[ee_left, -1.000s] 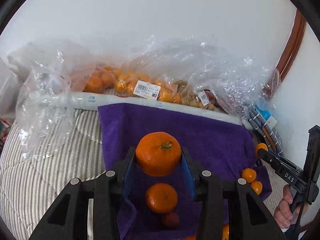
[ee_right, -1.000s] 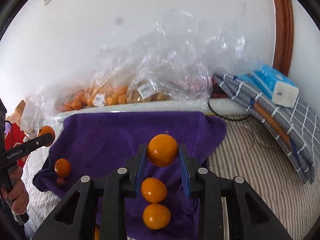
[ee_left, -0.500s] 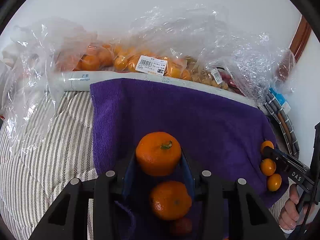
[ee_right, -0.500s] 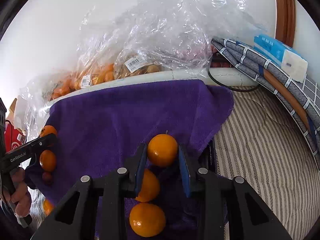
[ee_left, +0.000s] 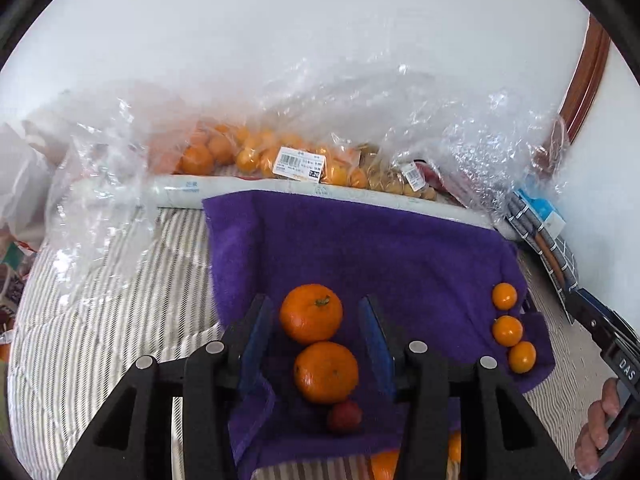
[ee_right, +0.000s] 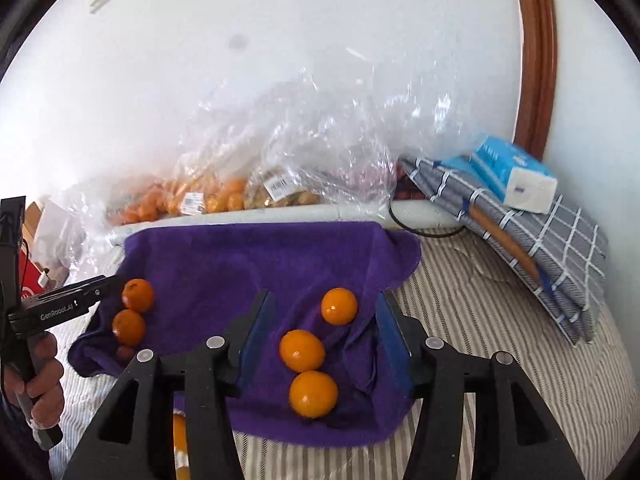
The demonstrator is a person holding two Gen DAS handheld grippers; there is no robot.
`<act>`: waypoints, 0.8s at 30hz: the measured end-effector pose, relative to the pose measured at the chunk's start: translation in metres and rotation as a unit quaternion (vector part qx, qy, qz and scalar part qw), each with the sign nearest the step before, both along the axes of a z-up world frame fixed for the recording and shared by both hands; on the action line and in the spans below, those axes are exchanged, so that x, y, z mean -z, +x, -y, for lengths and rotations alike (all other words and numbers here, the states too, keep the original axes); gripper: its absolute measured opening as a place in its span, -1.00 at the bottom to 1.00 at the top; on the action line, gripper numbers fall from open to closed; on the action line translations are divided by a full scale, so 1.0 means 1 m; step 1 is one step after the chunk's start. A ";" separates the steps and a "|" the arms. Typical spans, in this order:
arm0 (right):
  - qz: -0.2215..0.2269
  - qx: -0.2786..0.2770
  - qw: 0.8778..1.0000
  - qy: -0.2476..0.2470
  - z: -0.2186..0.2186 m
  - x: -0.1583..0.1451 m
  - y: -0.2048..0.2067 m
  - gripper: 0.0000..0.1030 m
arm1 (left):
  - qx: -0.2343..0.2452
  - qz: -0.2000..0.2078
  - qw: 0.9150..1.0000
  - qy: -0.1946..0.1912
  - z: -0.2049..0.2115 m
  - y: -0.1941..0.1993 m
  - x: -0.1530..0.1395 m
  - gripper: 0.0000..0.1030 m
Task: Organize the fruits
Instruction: 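Lower the orange onto the towel with the right gripper while the left gripper releases its orange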
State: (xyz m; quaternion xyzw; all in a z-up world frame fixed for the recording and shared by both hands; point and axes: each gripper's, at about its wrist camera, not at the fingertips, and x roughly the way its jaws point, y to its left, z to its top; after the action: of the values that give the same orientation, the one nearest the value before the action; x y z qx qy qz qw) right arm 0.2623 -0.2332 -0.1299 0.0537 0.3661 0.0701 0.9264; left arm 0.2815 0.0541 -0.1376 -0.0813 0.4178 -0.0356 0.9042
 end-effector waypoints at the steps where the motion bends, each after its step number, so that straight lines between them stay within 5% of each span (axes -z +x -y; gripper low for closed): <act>1: 0.004 -0.001 1.000 -0.002 -0.002 -0.004 -0.005 0.02 | -0.002 0.003 1.000 0.001 -0.001 -0.006 -0.003 -0.14; 9: 0.007 0.003 1.000 -0.023 -0.015 -0.015 -0.067 0.02 | -0.040 0.008 0.998 0.039 -0.013 -0.073 -0.009 -0.14; 14: 0.005 0.019 1.000 0.009 -0.016 -0.015 -0.110 0.02 | -0.051 0.008 0.996 0.074 -0.018 -0.114 -0.001 -0.14; 24: -0.053 -0.047 0.997 -0.011 -0.055 0.028 -0.158 -0.11 | -0.035 -0.026 0.998 0.043 -0.035 -0.165 0.038 -0.14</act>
State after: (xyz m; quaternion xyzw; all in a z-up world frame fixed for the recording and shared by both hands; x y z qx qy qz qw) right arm 0.1045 -0.1784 -0.1576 0.0301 0.4171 0.1071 0.9020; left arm 0.1164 0.0888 -0.1751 -0.0579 0.4396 0.0166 0.8962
